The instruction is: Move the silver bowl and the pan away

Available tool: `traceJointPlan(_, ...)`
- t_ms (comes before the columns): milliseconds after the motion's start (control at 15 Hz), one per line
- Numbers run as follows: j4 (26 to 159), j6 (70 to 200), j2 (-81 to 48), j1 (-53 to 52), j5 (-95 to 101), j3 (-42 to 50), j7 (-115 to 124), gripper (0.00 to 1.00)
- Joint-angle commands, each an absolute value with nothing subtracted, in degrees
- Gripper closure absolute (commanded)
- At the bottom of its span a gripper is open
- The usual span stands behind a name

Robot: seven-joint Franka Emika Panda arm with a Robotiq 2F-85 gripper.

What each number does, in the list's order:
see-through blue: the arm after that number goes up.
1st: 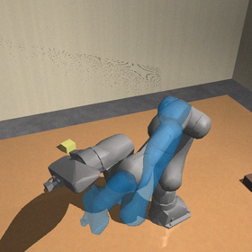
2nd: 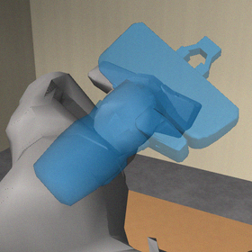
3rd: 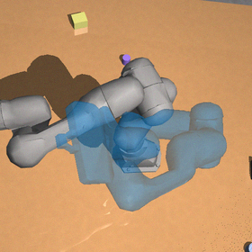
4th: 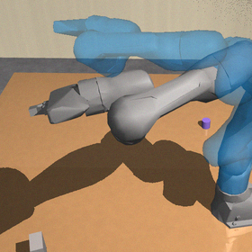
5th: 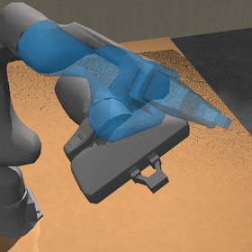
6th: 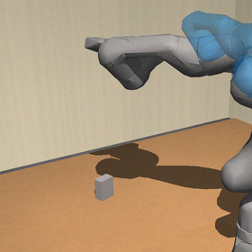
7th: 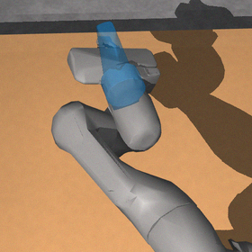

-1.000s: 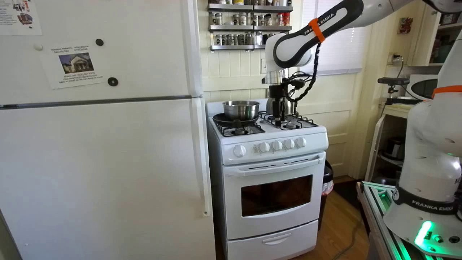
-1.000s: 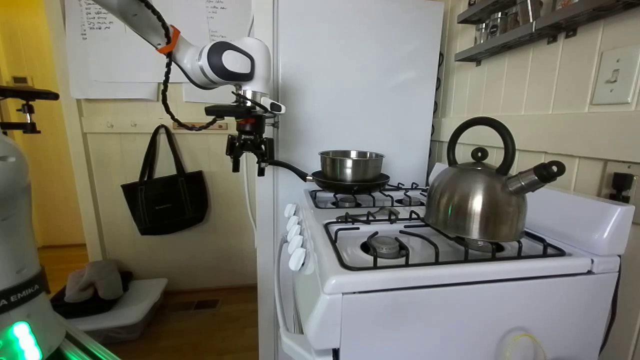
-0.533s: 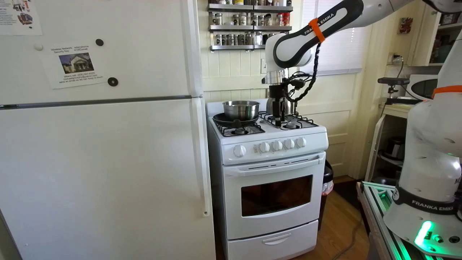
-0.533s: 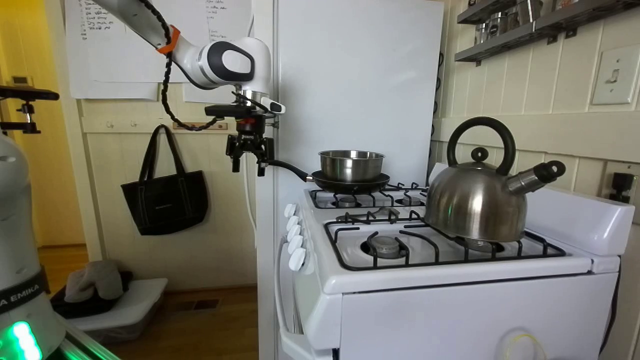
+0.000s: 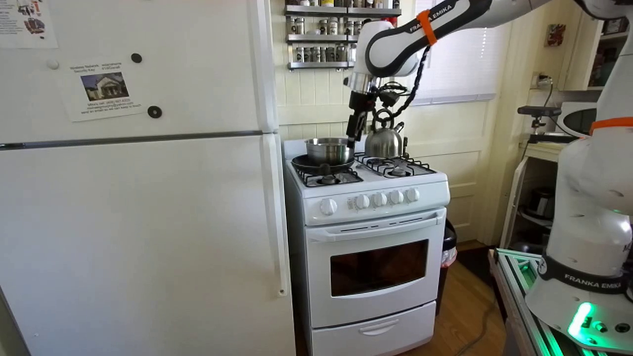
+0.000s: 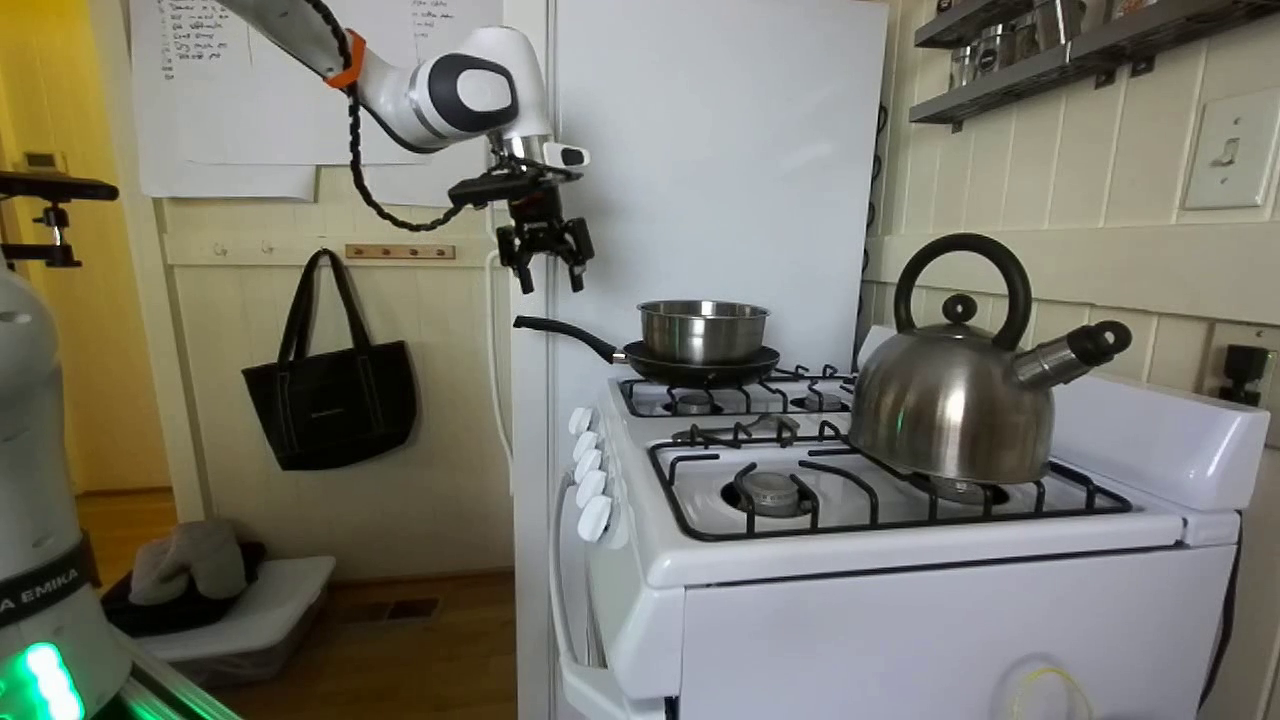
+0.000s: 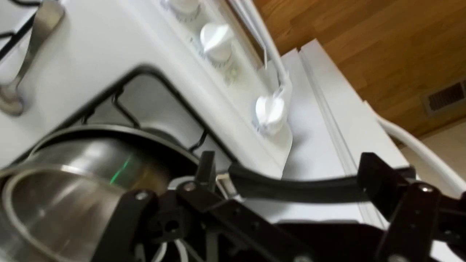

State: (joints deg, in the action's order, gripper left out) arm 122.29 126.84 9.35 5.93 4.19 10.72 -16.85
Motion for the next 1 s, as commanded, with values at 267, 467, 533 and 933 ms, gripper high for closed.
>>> traceJointPlan(267,106.24,129.32,-3.31,7.94,17.61,10.33,-20.26,0.0)
traceJointPlan(467,107.72,129.98,-2.17,8.28,16.75,10.07,-19.73,0.0)
traceJointPlan(533,106.86,129.97,-3.35,8.52,17.2,10.14,-19.96,0.0)
traceJointPlan(933,107.07,132.74,-5.26,8.43,14.25,9.07,-21.49,0.0)
